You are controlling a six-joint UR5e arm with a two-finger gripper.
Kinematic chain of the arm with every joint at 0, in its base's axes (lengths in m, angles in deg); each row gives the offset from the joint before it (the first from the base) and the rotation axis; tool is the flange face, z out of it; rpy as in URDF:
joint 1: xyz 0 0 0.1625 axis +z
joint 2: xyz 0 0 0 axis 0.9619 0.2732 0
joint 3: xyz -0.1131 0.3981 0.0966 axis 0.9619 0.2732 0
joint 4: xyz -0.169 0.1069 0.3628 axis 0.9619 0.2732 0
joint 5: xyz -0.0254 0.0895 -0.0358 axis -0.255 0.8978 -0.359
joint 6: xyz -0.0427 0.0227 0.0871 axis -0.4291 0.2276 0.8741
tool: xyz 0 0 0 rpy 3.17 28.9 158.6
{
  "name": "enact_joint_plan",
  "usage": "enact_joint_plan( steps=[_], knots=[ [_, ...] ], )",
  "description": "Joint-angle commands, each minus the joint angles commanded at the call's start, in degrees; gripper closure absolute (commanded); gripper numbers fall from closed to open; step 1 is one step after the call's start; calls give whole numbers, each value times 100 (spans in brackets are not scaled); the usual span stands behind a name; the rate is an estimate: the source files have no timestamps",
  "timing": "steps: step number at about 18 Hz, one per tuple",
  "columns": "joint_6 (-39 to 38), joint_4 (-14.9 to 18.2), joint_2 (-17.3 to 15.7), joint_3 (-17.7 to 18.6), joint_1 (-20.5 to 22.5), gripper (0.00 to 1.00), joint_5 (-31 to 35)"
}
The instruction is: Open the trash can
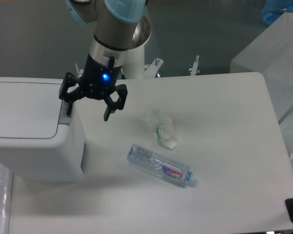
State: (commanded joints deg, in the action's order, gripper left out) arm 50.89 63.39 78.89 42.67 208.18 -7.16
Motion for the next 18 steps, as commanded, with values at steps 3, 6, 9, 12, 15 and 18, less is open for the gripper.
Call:
enact_joint_plan(
  steps=[3,6,9,12,15,18],
  knots=[
    [0,-9,9,26,0,0,9],
    [0,-9,9,35,0,0,9],
    [9,-26,26,9,9,0,9],
    [35,-53,-53,-228,26,0,0],
    [44,-79,-44,-544,96,0,17],
    [263,-105,0,-816,334,0,253]
  ],
)
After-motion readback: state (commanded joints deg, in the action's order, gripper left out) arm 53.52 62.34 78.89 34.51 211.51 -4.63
